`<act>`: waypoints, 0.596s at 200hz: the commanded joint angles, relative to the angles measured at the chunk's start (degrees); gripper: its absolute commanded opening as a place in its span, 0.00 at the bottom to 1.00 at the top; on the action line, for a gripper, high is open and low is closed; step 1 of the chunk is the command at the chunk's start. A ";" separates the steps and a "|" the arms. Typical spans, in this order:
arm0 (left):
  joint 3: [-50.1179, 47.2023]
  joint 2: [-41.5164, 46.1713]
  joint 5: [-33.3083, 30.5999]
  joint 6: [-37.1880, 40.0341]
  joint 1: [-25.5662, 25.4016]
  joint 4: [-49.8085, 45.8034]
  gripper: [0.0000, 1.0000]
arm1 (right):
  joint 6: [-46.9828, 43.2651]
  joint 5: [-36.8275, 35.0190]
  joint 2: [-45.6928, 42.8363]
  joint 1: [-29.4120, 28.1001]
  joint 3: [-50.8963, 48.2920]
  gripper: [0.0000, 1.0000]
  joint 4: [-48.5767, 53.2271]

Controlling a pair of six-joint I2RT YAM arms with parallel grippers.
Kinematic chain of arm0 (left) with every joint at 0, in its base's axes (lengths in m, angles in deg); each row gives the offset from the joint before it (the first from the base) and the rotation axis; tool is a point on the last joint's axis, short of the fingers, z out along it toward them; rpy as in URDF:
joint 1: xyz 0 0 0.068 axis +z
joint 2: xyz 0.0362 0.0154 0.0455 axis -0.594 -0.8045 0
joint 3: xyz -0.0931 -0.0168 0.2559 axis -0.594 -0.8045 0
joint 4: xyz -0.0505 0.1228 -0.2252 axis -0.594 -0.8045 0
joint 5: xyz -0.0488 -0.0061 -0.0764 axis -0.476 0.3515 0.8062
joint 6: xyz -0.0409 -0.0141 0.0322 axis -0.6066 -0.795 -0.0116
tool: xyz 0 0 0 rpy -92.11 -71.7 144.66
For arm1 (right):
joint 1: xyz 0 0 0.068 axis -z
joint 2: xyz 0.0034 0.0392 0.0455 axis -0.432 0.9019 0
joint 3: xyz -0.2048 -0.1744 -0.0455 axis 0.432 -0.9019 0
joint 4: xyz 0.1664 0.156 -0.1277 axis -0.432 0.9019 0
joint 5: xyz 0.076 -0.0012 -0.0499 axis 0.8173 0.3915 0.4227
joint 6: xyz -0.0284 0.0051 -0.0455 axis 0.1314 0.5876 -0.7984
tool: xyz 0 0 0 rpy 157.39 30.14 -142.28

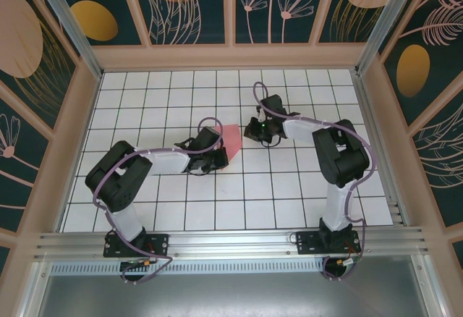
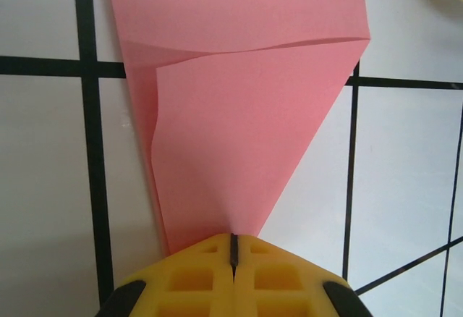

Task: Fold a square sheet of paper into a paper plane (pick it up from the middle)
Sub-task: Third fold the triangle at the center of the table, then fourth fold the wing at the center of the table.

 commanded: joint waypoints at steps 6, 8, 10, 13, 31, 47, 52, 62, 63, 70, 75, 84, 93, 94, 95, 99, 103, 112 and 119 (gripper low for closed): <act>3.79 4.09 -2.17 0.36 -0.11 -1.76 0.08 | 0.79 -0.45 -5.81 -0.26 -2.91 0.14 -0.23; 3.86 4.44 -2.77 0.25 -0.18 -1.71 0.09 | 0.99 -0.37 -5.93 -0.23 -3.18 0.15 -0.38; 3.94 4.60 -3.42 0.07 -0.17 -1.81 0.10 | 1.14 -0.29 -6.12 -0.24 -3.58 0.16 -0.61; 4.04 4.82 -4.43 -0.17 -0.15 -1.83 0.10 | 1.40 -0.03 -6.30 -0.22 -4.16 0.17 -0.92; 4.75 4.95 -10.05 -1.92 -0.09 -3.22 0.11 | 3.19 1.87 -6.89 -0.23 -6.98 0.26 -3.14; 5.14 3.97 -12.33 -2.89 -0.06 -3.67 0.11 | 4.63 4.27 -6.70 -0.23 -8.75 0.32 -5.40; 5.30 3.41 -12.86 -3.16 -0.11 -3.78 0.11 | 5.07 5.04 -6.55 -0.22 -9.19 0.33 -6.16; 5.60 2.48 -13.76 -3.47 -0.06 -3.87 0.11 | 5.77 6.24 -6.07 -0.27 -9.63 0.35 -7.28; 5.69 2.05 -13.81 -3.52 -0.09 -3.88 0.11 | 5.83 6.29 -5.99 -0.29 -9.68 0.35 -7.34; 5.87 0.90 -14.42 -3.85 -0.08 -4.25 0.10 | 5.94 6.72 -5.54 -0.23 -9.66 0.36 -7.48; 5.87 0.33 -14.92 -3.90 -0.08 -4.68 0.10 | 6.03 6.89 -5.30 -0.35 -9.69 0.37 -7.59; 7.76 -0.65 -16.25 -4.08 -0.03 -5.77 0.09 | 6.15 7.13 -4.89 -0.33 -9.71 0.37 -7.90; 8.57 -1.51 -17.08 -4.35 -0.03 -6.90 0.08 | 6.14 7.35 -4.50 -0.33 -9.72 0.38 -8.25; 8.63 -1.61 -17.10 -4.40 -0.03 -6.98 0.08 | 6.19 7.37 -4.46 -0.36 -9.68 0.38 -8.27; 8.70 -1.66 -17.15 -4.42 0.02 -7.06 0.08 | 6.21 7.47 -4.40 -0.38 -9.65 0.38 -8.27; 8.96 -1.98 -17.20 -4.37 -0.02 -7.08 0.07 | 6.22 7.62 -4.21 -0.36 -9.64 0.38 -8.51; 9.11 -2.20 -17.18 -4.40 0.00 -7.08 0.07 | 6.30 7.90 -3.96 -0.38 -9.58 0.38 -8.55; 9.30 -2.81 -17.29 -4.62 -0.03 -7.14 0.07 | 6.22 8.48 -3.38 -0.39 -9.35 0.38 -8.66; 9.47 -3.25 -17.53 -4.76 0.01 -7.39 0.06 | 6.15 8.98 -2.91 -0.40 -9.17 0.38 -8.63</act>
